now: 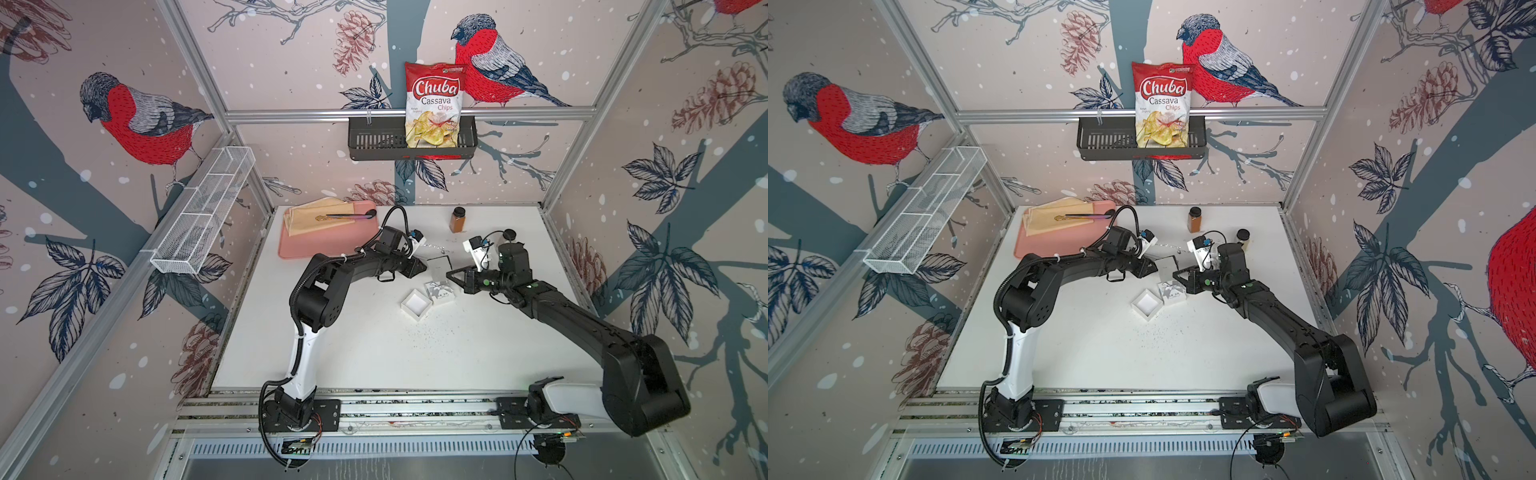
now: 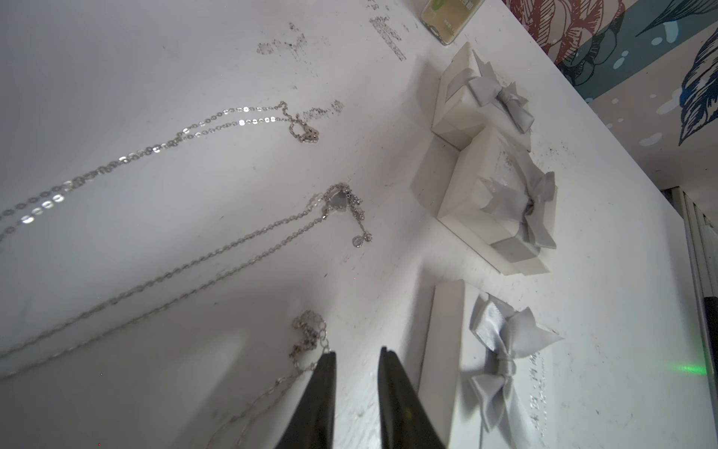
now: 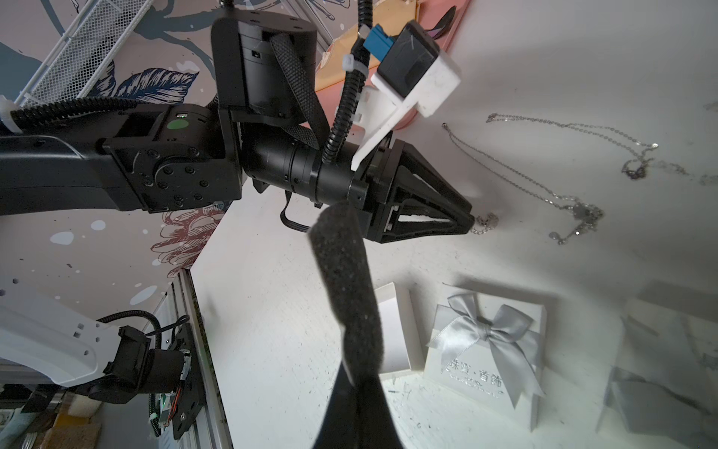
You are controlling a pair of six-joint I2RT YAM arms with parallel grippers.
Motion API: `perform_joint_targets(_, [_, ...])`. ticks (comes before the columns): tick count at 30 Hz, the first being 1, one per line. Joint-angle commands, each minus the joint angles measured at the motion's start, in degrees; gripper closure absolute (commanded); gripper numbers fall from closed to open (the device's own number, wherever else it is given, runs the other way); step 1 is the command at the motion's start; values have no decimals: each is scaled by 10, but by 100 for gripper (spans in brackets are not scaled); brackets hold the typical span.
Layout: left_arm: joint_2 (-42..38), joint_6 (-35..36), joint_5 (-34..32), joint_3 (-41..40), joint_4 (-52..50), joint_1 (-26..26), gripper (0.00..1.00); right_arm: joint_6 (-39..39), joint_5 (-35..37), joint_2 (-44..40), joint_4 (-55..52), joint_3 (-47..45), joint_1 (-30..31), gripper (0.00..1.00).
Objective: Take the necklace out of the lift-off lid jewelry box
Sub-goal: Place the necklace at the center of the board.
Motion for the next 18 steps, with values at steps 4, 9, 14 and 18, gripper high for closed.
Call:
perform_joint_targets(4, [-73,3,-34,-37,0,16,64,-28,51,13,-54,21,29,100])
perform_joint_targets(9, [-164,-14,-48,-128,48,57,53,-45,68,50,-112,54,69,100])
perform_joint_targets(14, [-259,-9,-97,-216,60,80,47,-65,88,94,-191,96,108,99])
perform_joint_targets(18, [-314,-5,-122,-278,70,82,47,-65,96,118,-218,112,116,99])
